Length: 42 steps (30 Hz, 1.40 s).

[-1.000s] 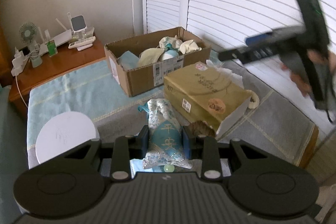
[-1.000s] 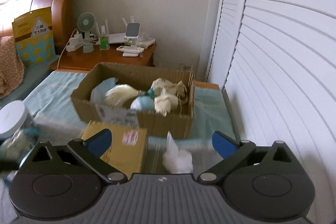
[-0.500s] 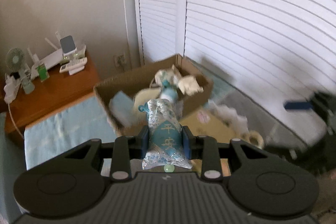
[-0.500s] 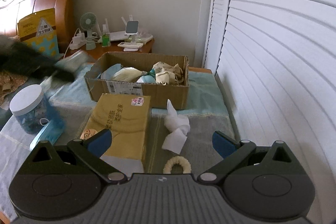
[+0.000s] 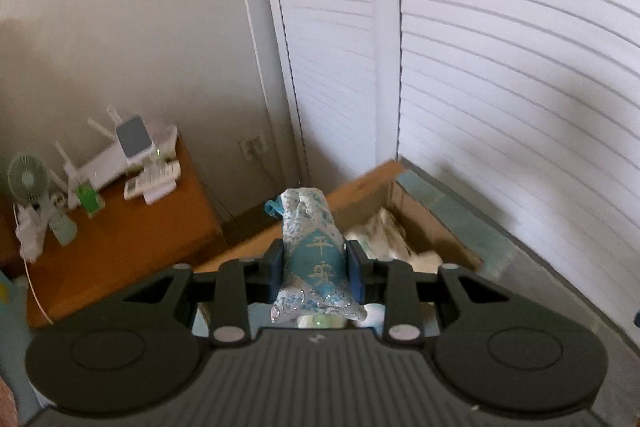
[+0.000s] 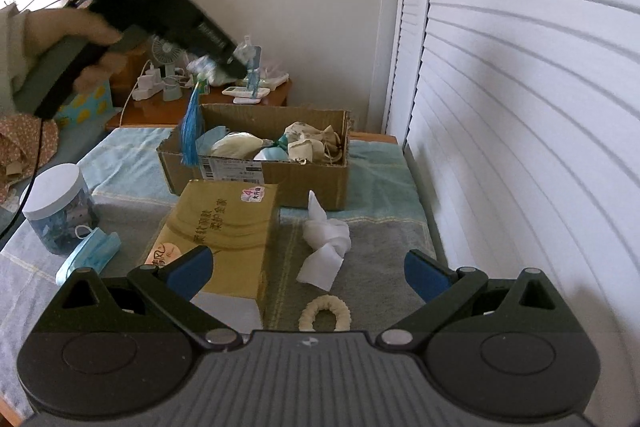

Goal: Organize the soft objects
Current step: 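Carry the blue patterned bag into the box and open the left tool, then grasp the light blue face mask with the left tool while the right tool nears the cream ring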

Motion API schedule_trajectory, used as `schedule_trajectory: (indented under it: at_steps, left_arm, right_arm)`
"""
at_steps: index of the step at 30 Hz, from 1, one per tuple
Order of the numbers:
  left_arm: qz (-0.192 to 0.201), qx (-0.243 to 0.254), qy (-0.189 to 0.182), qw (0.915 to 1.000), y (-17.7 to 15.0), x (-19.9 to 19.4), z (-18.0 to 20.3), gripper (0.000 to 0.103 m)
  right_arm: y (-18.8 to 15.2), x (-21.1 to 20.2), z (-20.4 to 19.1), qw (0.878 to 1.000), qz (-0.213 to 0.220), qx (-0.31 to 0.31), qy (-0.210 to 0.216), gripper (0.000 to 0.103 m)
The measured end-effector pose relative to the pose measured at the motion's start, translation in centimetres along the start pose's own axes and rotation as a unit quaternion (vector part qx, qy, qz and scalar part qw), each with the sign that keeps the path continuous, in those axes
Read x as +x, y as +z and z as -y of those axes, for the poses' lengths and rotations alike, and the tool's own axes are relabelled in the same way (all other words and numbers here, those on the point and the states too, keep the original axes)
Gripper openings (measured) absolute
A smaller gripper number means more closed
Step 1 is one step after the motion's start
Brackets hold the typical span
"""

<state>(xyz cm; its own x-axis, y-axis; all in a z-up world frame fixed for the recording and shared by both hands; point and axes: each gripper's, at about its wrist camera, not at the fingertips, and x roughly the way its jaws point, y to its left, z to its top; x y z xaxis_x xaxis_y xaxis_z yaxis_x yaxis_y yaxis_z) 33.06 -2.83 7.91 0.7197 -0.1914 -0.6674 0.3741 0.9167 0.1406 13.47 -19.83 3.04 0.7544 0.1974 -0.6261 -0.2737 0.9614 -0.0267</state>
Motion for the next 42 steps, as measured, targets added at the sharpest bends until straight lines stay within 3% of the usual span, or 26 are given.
schedule_trajectory:
  at_steps: [6,12,13,15,16,17,30,33,35,42]
  left_arm:
    - [0.018,0.047,0.019,0.9985,0.6,1.8,0.8,0.031]
    - [-0.014,0.114,0.016,0.9933,-1.7,3.8,2.0,0.035]
    - [-0.023,0.113,0.016,0.9932,-2.1,4.3,2.0,0.04]
    - [-0.036,0.105,0.021,0.9935,-2.5,4.8,1.8,0.058]
    - [-0.034,0.099,0.03,0.994,-2.6,4.9,1.8,0.076]
    - [-0.028,0.097,0.035,0.9943,-2.7,4.8,1.7,0.085]
    - [-0.028,0.016,0.007,0.9994,-4.8,-1.6,1.0,0.088]
    - [-0.018,0.008,0.002,0.9998,-5.7,-3.9,1.3,0.089]
    - [-0.007,-0.002,0.006,1.0,-6.6,-5.8,1.6,0.097]
    - [0.02,-0.032,0.01,0.9992,-10.0,-11.3,2.8,0.098]
  right_arm:
    - [-0.3,0.9,0.2,1.0,-0.012,0.005,0.006,0.103]
    - [-0.4,1.2,0.4,1.0,-0.016,0.007,0.01,0.103]
    - [-0.4,1.3,0.4,1.0,-0.017,0.008,0.011,0.103]
    - [-0.4,1.5,0.4,1.0,-0.018,0.012,0.011,0.103]
    - [-0.4,1.5,0.3,1.0,-0.019,0.012,0.011,0.103]
    - [-0.4,1.5,0.3,1.0,-0.019,0.01,0.012,0.103]
    - [-0.6,1.0,-0.2,1.0,-0.021,0.0,0.01,0.103]
    - [-0.9,0.9,-0.3,1.0,-0.024,-0.006,0.01,0.103]
    - [-1.2,0.8,-0.4,1.0,-0.027,-0.008,0.007,0.103]
    - [-2.6,0.6,-0.4,0.999,-0.038,-0.014,-0.001,0.103]
